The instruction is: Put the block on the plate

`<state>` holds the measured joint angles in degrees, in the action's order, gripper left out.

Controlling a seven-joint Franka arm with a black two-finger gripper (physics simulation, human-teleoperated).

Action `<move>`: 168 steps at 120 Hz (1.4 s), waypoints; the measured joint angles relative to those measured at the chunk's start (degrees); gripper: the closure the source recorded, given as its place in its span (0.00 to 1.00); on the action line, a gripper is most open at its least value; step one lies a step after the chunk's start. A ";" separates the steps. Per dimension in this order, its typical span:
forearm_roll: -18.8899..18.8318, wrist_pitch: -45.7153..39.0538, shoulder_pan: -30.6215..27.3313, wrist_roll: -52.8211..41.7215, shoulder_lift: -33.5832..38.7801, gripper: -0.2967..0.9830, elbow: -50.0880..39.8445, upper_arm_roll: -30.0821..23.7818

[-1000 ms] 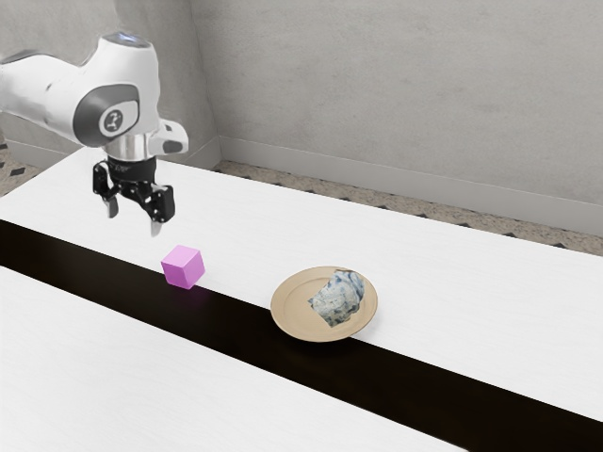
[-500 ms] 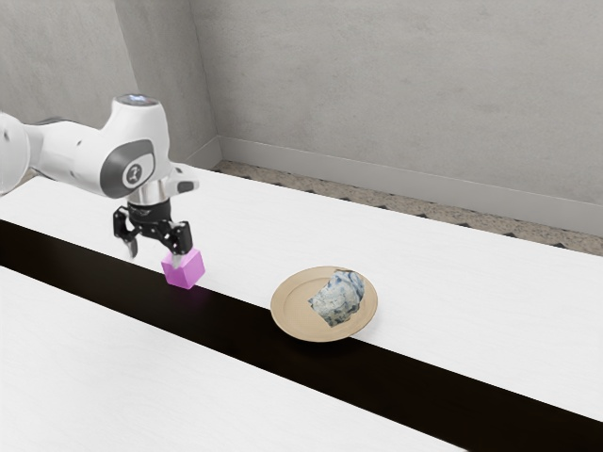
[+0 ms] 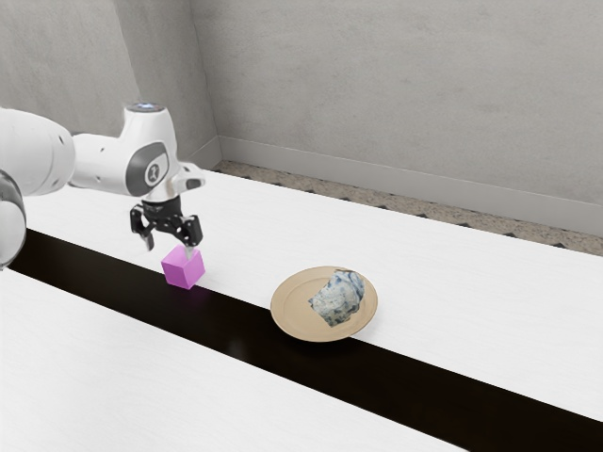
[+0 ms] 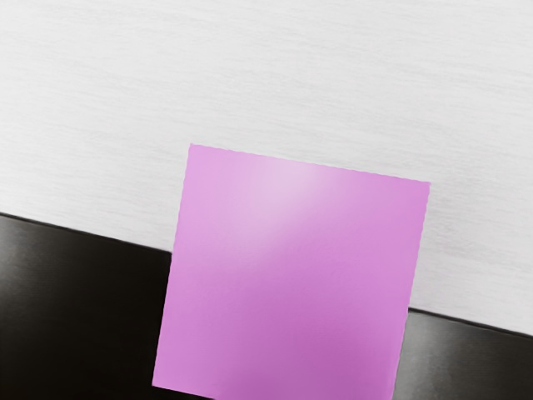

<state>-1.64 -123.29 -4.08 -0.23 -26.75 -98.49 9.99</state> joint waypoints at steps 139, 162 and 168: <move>6.20 -0.28 -1.63 -11.07 -8.46 0.42 5.57 -0.15; 6.06 -0.30 -1.63 -11.56 -8.34 0.44 5.57 -0.15; 5.99 -0.30 -1.52 -11.65 -7.90 0.45 5.56 -0.15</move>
<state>4.35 -123.59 -5.61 -11.88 -34.65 -92.93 9.84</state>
